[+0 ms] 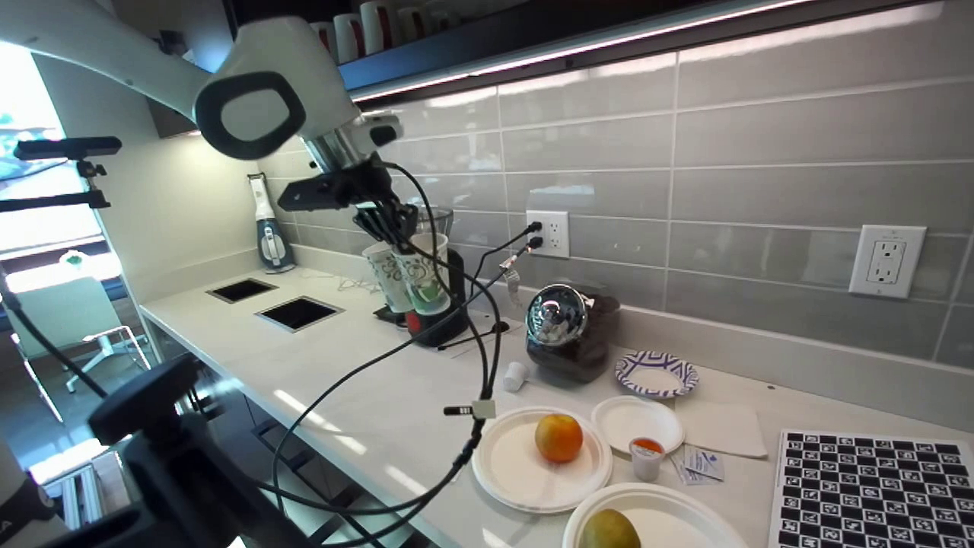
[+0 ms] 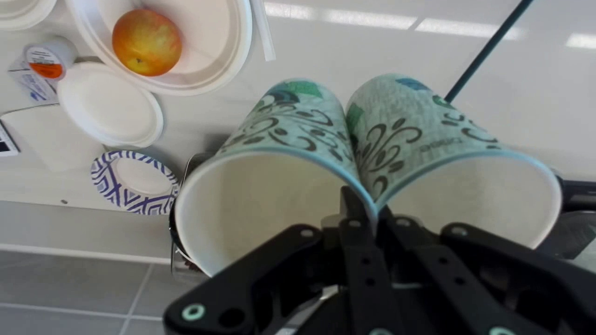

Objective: Put the mug cups on the shelf

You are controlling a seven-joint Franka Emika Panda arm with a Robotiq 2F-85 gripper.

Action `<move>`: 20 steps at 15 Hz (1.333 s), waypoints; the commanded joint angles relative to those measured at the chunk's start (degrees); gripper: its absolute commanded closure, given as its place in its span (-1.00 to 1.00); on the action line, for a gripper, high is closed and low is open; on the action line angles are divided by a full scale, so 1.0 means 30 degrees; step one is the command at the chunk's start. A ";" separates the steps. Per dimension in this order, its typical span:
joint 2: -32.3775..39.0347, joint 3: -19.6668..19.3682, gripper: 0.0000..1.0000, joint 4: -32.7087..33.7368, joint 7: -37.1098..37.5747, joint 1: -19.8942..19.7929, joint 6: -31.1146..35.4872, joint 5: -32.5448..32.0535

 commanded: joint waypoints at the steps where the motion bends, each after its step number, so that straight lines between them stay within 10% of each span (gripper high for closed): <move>1: -0.3536 -0.0006 0.98 -0.0274 0.3385 0.0660 -0.2576 -0.2134; 12: -0.5541 -0.0391 0.98 0.0073 0.4706 0.1560 -0.3886 -0.2152; 20: -0.7444 -0.2395 0.98 0.4468 0.2702 0.2527 -0.5538 -0.1457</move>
